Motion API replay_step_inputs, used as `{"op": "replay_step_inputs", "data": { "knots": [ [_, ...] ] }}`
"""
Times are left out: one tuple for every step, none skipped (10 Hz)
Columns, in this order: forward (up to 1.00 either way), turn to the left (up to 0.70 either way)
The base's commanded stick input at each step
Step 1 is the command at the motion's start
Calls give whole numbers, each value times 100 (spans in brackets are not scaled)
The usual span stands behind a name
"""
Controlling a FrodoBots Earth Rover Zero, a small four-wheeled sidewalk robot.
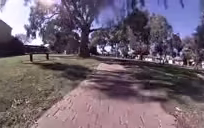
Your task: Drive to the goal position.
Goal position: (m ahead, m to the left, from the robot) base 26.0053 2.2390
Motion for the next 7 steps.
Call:
{"op": "replay_step_inputs", "data": {
  "knots": [
    [70,0],
    [70,0],
    [70,0],
    [70,0],
    [70,0],
    [70,0],
    [70,0]
  ]
}}
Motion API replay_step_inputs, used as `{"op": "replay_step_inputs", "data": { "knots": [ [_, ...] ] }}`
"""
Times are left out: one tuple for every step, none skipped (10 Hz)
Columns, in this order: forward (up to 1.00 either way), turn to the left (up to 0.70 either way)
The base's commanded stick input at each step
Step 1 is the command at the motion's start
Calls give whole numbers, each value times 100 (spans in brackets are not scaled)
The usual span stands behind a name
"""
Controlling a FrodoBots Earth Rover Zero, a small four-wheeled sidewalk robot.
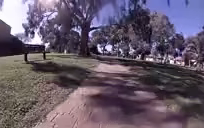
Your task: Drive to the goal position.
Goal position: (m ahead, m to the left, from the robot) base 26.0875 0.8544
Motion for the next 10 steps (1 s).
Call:
{"op": "replay_step_inputs", "data": {
  "knots": [
    [70,0],
    [70,0],
    [70,0],
    [70,0],
    [70,0],
    [70,0],
    [70,0],
    [70,0],
    [70,0],
    [70,0]
  ]
}}
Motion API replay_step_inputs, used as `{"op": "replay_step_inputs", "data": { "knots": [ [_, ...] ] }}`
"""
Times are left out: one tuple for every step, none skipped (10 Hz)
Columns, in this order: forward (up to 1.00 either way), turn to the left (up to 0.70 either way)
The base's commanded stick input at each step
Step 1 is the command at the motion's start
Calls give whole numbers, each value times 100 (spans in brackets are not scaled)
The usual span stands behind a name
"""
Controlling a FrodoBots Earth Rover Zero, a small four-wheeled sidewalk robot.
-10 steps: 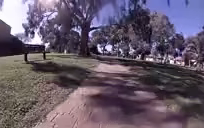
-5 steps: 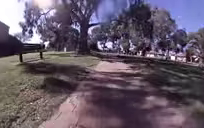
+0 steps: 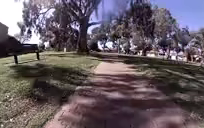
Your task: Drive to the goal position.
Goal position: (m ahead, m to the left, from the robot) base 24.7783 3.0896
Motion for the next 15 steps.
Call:
{"op": "replay_step_inputs", "data": {
  "knots": [
    [70,0],
    [70,0],
    [70,0],
    [70,0],
    [70,0],
    [70,0],
    [70,0],
    [70,0],
    [70,0],
    [70,0],
    [70,0],
    [70,0],
    [70,0],
    [70,0],
    [70,0]
  ]
}}
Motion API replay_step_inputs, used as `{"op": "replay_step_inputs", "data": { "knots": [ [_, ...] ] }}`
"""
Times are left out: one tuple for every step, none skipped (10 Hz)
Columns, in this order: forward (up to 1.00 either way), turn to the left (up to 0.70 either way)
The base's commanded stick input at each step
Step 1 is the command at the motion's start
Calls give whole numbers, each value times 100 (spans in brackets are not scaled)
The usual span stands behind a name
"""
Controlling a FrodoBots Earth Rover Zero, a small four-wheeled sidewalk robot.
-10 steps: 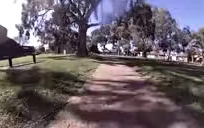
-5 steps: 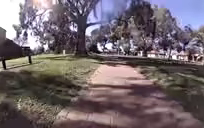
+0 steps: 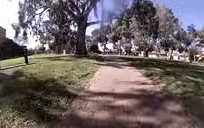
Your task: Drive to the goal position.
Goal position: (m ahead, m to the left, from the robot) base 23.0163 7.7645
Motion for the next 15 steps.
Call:
{"op": "replay_step_inputs", "data": {
  "knots": [
    [70,0],
    [70,0],
    [70,0],
    [70,0],
    [70,0],
    [70,0],
    [70,0],
    [70,-6],
    [70,-15],
    [70,-24],
    [70,-24],
    [70,-13],
    [70,-3],
    [70,0],
    [70,0]
  ]
}}
